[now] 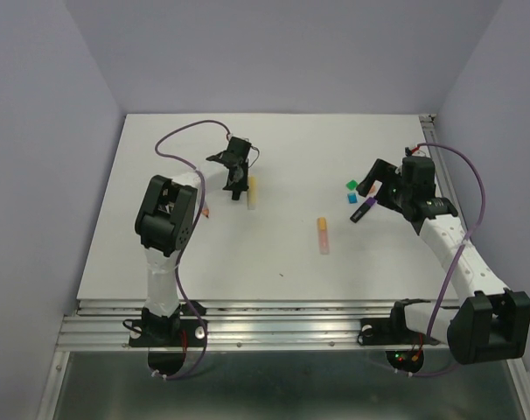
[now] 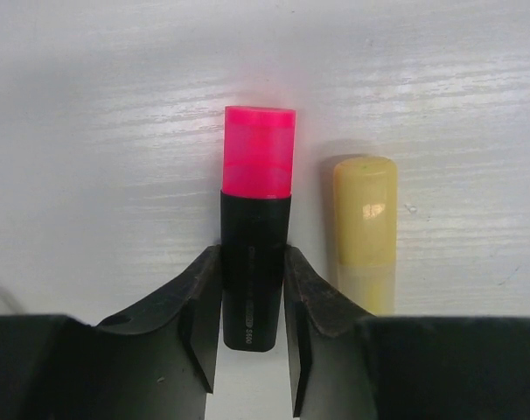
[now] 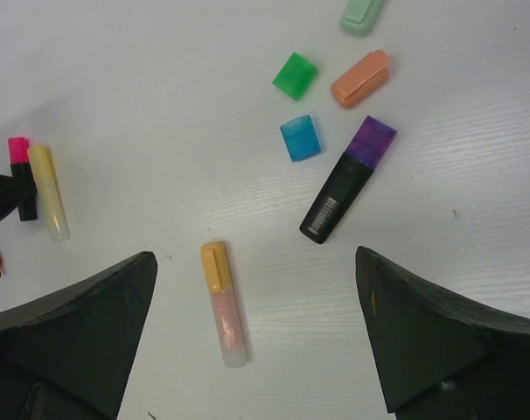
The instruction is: Open the pen caps
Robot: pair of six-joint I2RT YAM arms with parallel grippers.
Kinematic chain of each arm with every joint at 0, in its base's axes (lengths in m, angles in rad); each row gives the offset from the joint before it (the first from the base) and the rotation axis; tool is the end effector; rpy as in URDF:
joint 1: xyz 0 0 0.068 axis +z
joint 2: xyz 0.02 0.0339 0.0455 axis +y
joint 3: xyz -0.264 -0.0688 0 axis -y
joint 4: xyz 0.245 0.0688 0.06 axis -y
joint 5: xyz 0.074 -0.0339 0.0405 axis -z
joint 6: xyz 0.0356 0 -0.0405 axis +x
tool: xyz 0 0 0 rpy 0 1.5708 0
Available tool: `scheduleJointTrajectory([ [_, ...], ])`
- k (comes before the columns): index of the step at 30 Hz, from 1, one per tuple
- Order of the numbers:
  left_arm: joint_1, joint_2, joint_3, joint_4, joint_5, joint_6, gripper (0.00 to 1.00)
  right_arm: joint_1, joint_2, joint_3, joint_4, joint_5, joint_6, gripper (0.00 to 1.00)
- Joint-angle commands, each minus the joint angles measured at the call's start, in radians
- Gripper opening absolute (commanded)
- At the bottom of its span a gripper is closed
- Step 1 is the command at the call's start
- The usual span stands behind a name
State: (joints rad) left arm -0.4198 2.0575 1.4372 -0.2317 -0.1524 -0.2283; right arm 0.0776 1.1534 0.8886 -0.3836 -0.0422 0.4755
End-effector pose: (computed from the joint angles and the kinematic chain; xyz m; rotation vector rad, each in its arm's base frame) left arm 0.4128 -0.1783 0.1711 0.1617 2.4074 -0.1140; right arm 0.2516 0.0211 0.2825 0.4199 2.2016 0.3496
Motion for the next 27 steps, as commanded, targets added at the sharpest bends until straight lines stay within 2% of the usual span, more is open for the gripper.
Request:
scheduleJointTrajectory([
  [1, 0.0, -0.042, -0.011, -0.037, -0.01, 0.004, 0.0, -0.006, -0.044, -0.026, 0.052, -0.048, 0.0, 1.0],
  [5, 0.0, -0.231, -0.067, -0.014, -0.05, -0.006, 0.0, -0.006, -0.08, -0.046, 0.063, -0.155, -0.026, 1.0],
  [9, -0.01, -0.454, -0.229, 0.047, -0.03, -0.046, 0.0, -0.006, -0.132, -0.123, 0.109, -0.309, -0.006, 1.0],
  [13, -0.07, -0.67, -0.421, 0.181, 0.101, -0.055, 0.0, -0.004, -0.15, -0.218, 0.176, -0.511, 0.06, 1.0],
  [15, -0.143, -0.749, -0.494, 0.227, 0.146, -0.068, 0.0, 0.013, -0.138, -0.244, 0.213, -0.605, 0.097, 1.0],
  [17, -0.233, -0.784, -0.526, 0.264, 0.177, -0.089, 0.0, 0.046, -0.139, -0.252, 0.236, -0.555, 0.123, 1.0],
  [20, -0.324, -0.818, -0.573, 0.31, 0.174, -0.121, 0.0, 0.181, -0.126, -0.246, 0.285, -0.472, 0.164, 1.0],
  [24, -0.402, -0.803, -0.581, 0.327, 0.127, -0.154, 0.0, 0.33, -0.074, -0.208, 0.33, -0.294, 0.244, 1.0],
  [27, -0.45, -0.783, -0.59, 0.342, 0.106, -0.183, 0.0, 0.362, -0.055, -0.208, 0.425, -0.223, 0.299, 1.0],
])
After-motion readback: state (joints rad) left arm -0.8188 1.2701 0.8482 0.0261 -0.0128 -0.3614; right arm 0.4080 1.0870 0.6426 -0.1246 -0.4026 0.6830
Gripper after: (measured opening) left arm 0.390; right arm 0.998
